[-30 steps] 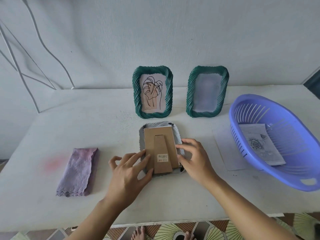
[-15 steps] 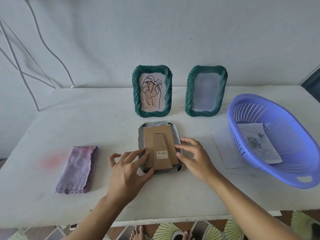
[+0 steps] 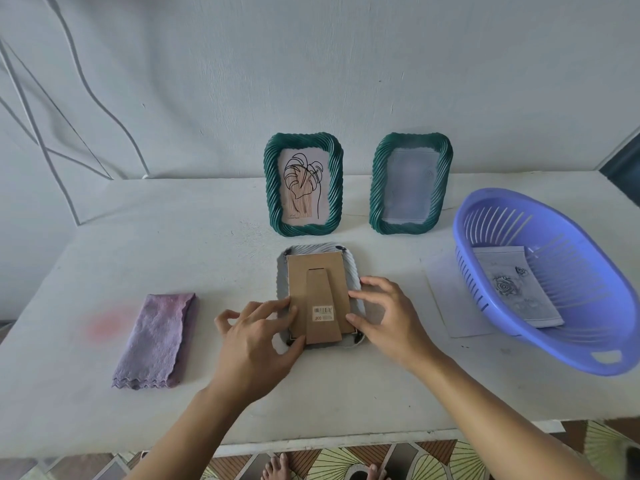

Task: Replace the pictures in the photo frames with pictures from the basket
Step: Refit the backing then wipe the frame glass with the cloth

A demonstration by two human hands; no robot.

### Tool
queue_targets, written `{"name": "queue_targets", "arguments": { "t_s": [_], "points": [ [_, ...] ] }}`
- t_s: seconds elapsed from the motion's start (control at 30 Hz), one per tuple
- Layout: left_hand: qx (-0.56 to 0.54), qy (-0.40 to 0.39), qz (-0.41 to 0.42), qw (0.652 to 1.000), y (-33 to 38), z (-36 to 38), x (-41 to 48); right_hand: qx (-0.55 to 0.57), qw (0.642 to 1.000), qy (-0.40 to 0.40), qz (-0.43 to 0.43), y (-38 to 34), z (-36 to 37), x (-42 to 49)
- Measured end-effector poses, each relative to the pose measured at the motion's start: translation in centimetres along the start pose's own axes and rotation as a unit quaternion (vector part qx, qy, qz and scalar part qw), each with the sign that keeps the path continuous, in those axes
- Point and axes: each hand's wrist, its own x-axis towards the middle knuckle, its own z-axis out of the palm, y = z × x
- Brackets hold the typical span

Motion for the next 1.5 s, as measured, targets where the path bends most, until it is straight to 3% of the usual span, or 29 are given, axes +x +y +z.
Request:
{"name": "queue_targets", "arguments": {
  "t_s": [0.33, 0.43, 0.53, 0.77, 1.23, 1.5],
  "points": [
    [-0.079, -0.003, -0.007, 0.997, -1.4, -1.3, 3.1, -0.1, 0.994, 0.003, -0.042, -1.4, -0.5, 1.0],
    [-0.131, 0.039, -0.024, 0.99, -1.8, -1.2, 5.0, -0.088, 0.995, 0.03, -0.046, -1.4, -0.6, 2.5],
    [-0.112, 0.08, -0.047, 0.989, -2.1, -1.1, 7.1, -0.088, 0.993, 0.045, -0.06, -1.3, -0.5, 4.4],
    [0.006, 0.011, -0.056, 0.998, -2.8, -0.3, 9.8, -0.149, 0.986, 0.032, -0.071, -0.8, 0.1, 7.8],
    [-0.104, -0.029, -0.126, 0.986, -3.5, -0.2, 12.5, -0.07, 0.997, 0.016, -0.018, 0.3, 0.6, 10.0],
    [-0.103, -0.056, -0.057, 0.991, -4.3, -0.1, 12.5, -0.043, 0.998, 0.024, -0.032, 0.9, 1.0, 9.8]
  ]
}}
